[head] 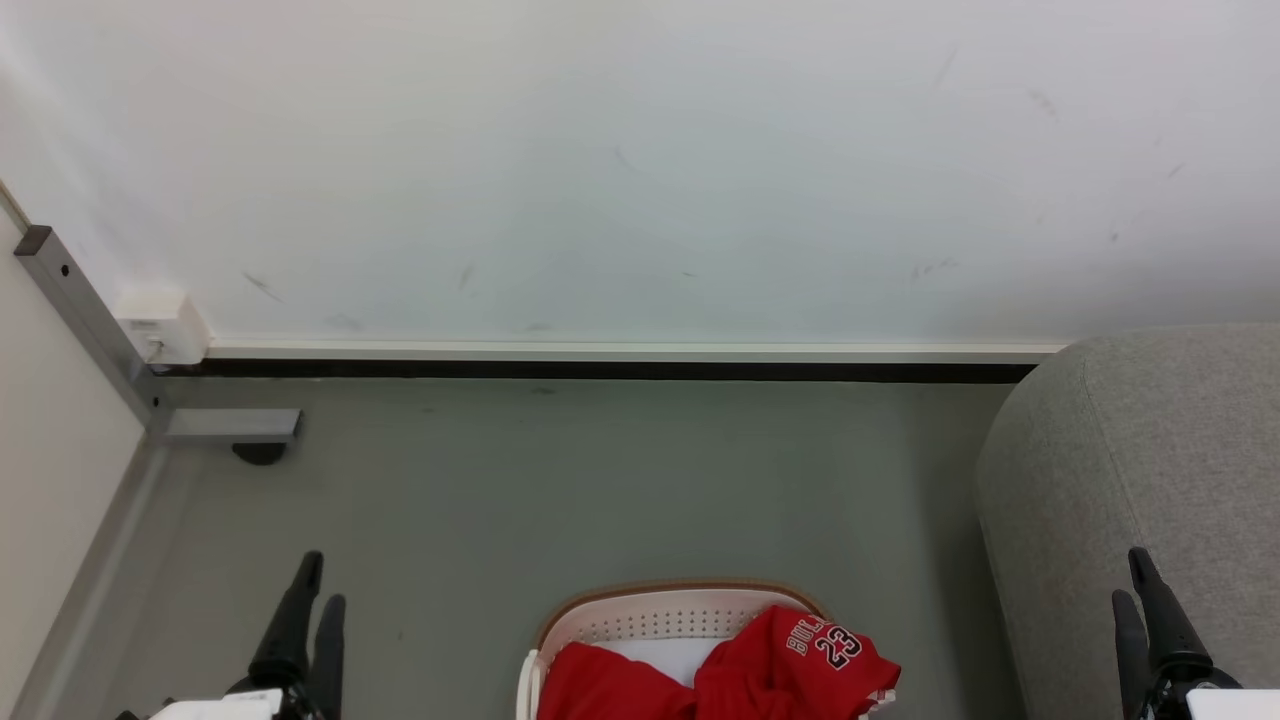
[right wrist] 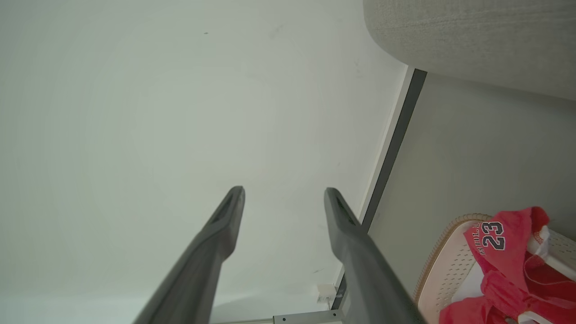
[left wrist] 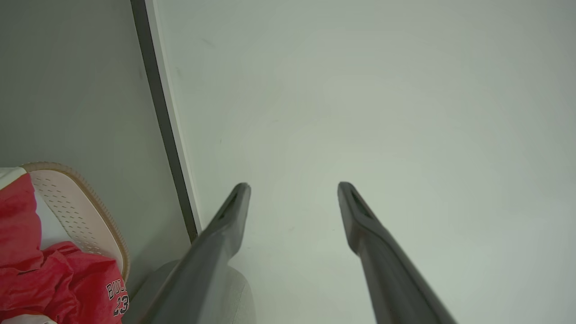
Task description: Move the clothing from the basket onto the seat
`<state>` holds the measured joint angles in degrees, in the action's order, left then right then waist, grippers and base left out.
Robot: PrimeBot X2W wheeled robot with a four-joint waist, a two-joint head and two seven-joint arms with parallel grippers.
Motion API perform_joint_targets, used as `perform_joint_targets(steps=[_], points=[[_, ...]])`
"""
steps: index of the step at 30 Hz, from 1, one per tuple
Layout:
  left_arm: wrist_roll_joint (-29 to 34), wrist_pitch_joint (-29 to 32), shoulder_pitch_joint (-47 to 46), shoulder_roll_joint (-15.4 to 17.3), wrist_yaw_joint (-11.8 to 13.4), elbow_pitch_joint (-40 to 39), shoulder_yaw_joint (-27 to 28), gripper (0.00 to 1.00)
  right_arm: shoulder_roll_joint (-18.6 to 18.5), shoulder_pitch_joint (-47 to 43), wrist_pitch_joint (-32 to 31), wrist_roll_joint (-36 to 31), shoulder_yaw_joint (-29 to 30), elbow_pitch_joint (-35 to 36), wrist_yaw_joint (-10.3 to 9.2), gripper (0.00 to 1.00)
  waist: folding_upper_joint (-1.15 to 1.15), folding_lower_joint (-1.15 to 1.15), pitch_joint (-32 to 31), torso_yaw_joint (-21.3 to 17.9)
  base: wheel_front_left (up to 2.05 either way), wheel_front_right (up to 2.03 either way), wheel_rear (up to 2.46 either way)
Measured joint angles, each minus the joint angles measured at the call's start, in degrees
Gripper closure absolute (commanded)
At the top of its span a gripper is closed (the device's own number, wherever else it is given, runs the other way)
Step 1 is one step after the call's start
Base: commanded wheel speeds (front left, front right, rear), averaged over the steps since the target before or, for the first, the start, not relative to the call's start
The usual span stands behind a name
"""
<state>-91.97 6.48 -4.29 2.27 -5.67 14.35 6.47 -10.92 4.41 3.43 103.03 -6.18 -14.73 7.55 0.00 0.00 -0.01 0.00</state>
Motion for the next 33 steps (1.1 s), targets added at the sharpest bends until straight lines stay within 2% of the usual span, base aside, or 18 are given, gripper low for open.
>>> perform_joint_targets(steps=[8, 15, 24, 33], points=[[0.2, -1.9, 0.6, -0.1, 0.0, -0.9, -1.0, 0.0, 0.8, -0.7, 1.0, -0.9, -1.3, 0.7, 0.0, 0.0, 0.0, 0.0, 0.0, 0.0, 0.0, 0.0, 0.0], [3.2, -4.0, 0.6, 0.0, -0.1, -2.7, -1.5, 0.0, 1.8, -0.4, 2.1, -3.4, -2.0, 2.1, 0.0, 0.0, 0.0, 0.0, 0.0, -0.1, 0.0, 0.0, 0.0], [13.6, -6.2, 0.6, 0.1, -0.3, -4.7, -2.6, 0.0, 2.3, -0.1, 3.2, -8.9, -1.5, 3.1, 0.0, 0.0, 0.0, 0.0, 0.0, -0.4, 0.0, 0.0, 0.0], [25.4, -8.1, 0.6, 0.2, -0.4, -5.9, -3.8, 0.0, 3.3, 0.0, 4.3, -20.3, -1.0, 3.1, 0.0, 0.0, 0.0, 0.0, -0.1, -0.7, 0.0, 0.0, 0.0]])
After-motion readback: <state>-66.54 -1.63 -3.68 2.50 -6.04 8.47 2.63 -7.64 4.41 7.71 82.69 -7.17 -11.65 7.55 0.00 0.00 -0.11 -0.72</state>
